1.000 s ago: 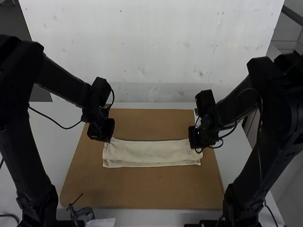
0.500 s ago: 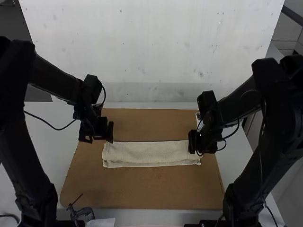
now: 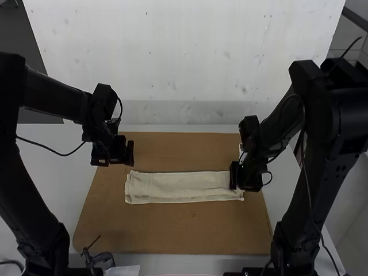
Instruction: Fold the towel.
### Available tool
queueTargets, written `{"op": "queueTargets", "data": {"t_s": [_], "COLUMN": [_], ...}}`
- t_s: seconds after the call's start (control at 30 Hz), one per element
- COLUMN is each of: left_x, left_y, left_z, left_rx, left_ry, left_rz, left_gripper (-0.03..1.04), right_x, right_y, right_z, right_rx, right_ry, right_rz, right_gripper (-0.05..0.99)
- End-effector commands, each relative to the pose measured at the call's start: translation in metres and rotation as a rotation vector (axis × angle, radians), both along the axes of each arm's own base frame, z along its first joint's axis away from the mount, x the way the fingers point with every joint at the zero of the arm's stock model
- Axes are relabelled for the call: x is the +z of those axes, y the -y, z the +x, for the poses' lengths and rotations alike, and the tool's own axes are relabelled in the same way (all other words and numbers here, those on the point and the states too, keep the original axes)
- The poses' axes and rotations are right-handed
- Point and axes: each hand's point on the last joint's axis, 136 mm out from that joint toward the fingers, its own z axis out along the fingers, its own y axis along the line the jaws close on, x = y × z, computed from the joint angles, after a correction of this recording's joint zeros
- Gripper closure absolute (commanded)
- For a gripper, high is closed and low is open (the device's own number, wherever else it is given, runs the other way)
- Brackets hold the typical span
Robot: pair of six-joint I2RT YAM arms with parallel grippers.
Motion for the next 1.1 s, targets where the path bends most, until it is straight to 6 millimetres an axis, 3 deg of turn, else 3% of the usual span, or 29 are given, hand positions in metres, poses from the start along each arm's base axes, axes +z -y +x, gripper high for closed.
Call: {"op": "queueTargets", "data": {"t_s": [0.0, 0.07, 0.1, 0.27, 0.4, 0.67, 0.9, 1.0, 1.07], "left_x": [0.011, 0.011, 0.012, 0.015, 0.018, 0.024, 0.028, 0.03, 0.03], "left_y": [-0.002, -0.003, -0.003, -0.006, -0.007, -0.009, -0.012, -0.013, -0.013], "left_z": [0.003, 0.003, 0.003, 0.003, 0.002, -0.002, -0.007, -0.008, -0.01], "left_rx": [-0.003, 0.0, 0.0, 0.007, 0.01, 0.004, 0.002, 0.004, 0.004], "left_ry": [0.038, 0.038, 0.041, 0.051, 0.057, 0.078, 0.093, 0.099, 0.101], "left_rz": [-0.015, -0.015, -0.015, -0.016, -0.018, -0.017, -0.017, -0.017, -0.016], "left_gripper": [0.02, 0.02, 0.02, 0.02, 0.02, 0.02, 0.02, 0.02, 0.02], "right_x": [-0.02, -0.021, -0.021, -0.02, -0.008, 0.027, 0.043, 0.047, 0.053], "right_y": [0.002, 0.003, 0.003, 0.007, 0.026, 0.097, 0.152, 0.155, 0.147], "right_z": [-0.005, -0.005, -0.004, -0.003, 0.004, 0.013, 0.02, 0.021, 0.021], "right_rx": [-0.019, -0.022, -0.025, -0.037, -0.067, -0.148, -0.219, -0.223, -0.204], "right_ry": [-0.049, -0.052, -0.052, -0.052, -0.02, 0.056, 0.093, 0.084, 0.094], "right_rz": [-0.021, -0.032, -0.031, -0.031, -0.036, -0.075, -0.092, -0.091, -0.09], "right_gripper": [0.69, 0.88, 0.92, 0.92, 0.92, 0.92, 0.92, 0.92, 0.92]}}
